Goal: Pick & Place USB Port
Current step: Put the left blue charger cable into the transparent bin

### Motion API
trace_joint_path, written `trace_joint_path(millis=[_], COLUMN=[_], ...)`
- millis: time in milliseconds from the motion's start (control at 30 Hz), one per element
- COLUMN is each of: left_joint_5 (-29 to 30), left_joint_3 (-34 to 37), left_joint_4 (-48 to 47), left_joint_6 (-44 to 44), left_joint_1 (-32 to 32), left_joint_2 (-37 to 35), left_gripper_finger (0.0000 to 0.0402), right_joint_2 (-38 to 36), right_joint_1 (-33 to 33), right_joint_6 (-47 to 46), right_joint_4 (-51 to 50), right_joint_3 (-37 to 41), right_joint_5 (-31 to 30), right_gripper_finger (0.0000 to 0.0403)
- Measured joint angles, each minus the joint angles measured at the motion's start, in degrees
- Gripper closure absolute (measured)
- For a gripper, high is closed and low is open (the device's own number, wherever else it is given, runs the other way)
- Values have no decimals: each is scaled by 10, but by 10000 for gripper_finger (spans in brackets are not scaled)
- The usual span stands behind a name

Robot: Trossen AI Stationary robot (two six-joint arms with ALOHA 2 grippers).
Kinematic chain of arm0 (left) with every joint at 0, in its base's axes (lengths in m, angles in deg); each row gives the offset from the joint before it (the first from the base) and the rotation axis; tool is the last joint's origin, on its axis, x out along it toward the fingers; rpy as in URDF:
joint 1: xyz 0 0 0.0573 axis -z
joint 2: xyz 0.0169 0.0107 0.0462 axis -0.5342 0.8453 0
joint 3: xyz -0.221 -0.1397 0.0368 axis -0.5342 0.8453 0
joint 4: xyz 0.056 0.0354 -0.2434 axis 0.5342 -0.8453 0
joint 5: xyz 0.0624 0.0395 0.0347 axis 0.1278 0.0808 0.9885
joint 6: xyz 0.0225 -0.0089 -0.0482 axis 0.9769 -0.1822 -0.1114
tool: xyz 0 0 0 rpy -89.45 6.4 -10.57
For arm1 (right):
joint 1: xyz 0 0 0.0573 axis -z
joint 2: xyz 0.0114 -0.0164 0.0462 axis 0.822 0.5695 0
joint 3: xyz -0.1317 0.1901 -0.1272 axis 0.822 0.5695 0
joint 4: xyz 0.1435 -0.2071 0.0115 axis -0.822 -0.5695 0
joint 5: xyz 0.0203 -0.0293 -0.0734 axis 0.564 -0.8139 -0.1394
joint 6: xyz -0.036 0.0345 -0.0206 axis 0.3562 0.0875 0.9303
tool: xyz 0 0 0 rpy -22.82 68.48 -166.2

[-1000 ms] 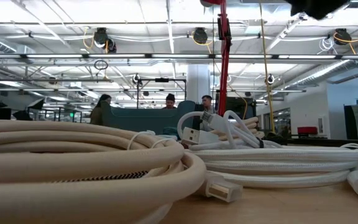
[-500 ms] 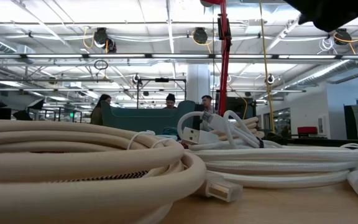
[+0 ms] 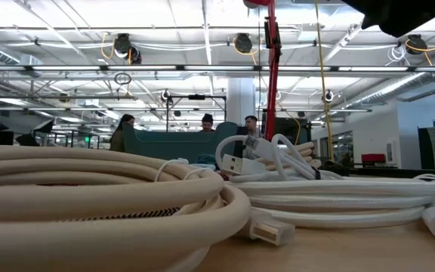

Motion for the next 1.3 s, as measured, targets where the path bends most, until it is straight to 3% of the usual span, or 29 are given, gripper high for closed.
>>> trace_joint_path(millis=[333,967,1300], left_joint_5=[-16,-23,-40], left_joint_3=[-49,-52,-62], left_joint_4=[-16,-20,-4], left_joint_6=[5,-3,-20], left_joint_1=[-3,-26,-39], left_joint_2=[55,55,98], left_gripper_finger=[390,390,390], right_joint_2=[0,0,0], right_joint_1=[0,0,0], right_joint_6=[-2,-27,-29], right_joint_4=[-1,8,8], right_joint_3=[0,0,0], right_joint_5=[0,4,3], right_gripper_finger=[243,243,244])
